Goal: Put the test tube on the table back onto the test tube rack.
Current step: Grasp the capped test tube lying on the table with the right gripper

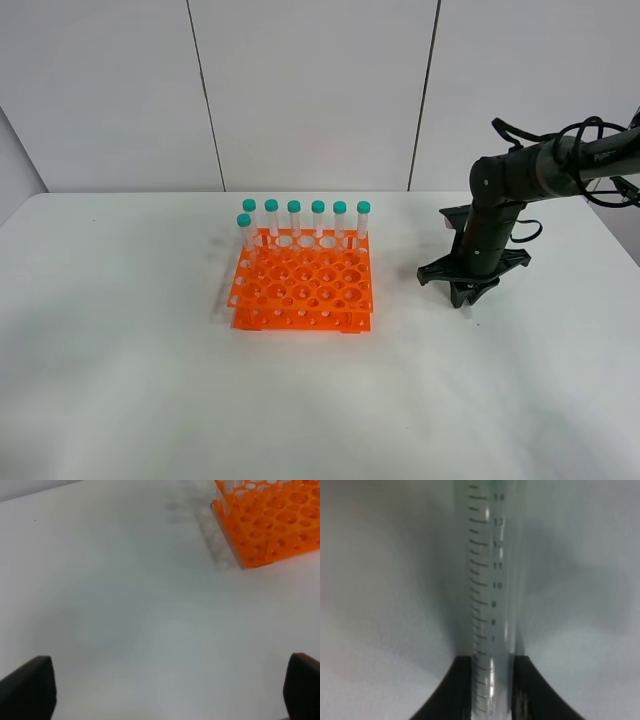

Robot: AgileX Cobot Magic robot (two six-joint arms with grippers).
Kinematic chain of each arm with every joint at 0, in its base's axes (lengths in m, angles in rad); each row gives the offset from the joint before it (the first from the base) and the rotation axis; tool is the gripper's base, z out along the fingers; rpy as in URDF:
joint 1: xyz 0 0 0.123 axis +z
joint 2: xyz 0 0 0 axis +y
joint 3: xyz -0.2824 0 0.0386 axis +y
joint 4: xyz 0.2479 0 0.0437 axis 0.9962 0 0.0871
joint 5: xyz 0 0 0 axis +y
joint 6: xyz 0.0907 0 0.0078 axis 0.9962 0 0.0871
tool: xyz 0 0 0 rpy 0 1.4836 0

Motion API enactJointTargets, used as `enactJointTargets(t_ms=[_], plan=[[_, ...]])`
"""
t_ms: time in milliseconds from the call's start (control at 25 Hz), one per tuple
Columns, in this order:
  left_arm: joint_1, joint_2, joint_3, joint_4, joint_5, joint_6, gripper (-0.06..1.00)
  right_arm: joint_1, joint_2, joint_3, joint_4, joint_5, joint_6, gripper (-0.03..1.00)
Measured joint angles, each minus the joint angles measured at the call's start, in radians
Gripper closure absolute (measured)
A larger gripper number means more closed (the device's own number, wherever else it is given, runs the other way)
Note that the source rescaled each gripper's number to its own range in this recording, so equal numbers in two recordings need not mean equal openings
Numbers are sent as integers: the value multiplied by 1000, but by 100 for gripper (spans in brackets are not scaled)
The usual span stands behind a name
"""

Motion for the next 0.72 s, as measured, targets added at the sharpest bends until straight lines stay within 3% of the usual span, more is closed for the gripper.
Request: enactJointTargets(t_ms=[280, 480, 720], plan=[[0, 0, 0, 0, 0, 0, -6, 0, -34, -87, 0, 30, -19, 94], [0, 0, 0, 0, 0, 0, -6, 0, -107, -130, 25, -32, -71, 94], [0, 0, 0, 0, 0, 0, -6, 0, -187, -134, 255, -200, -227, 94]])
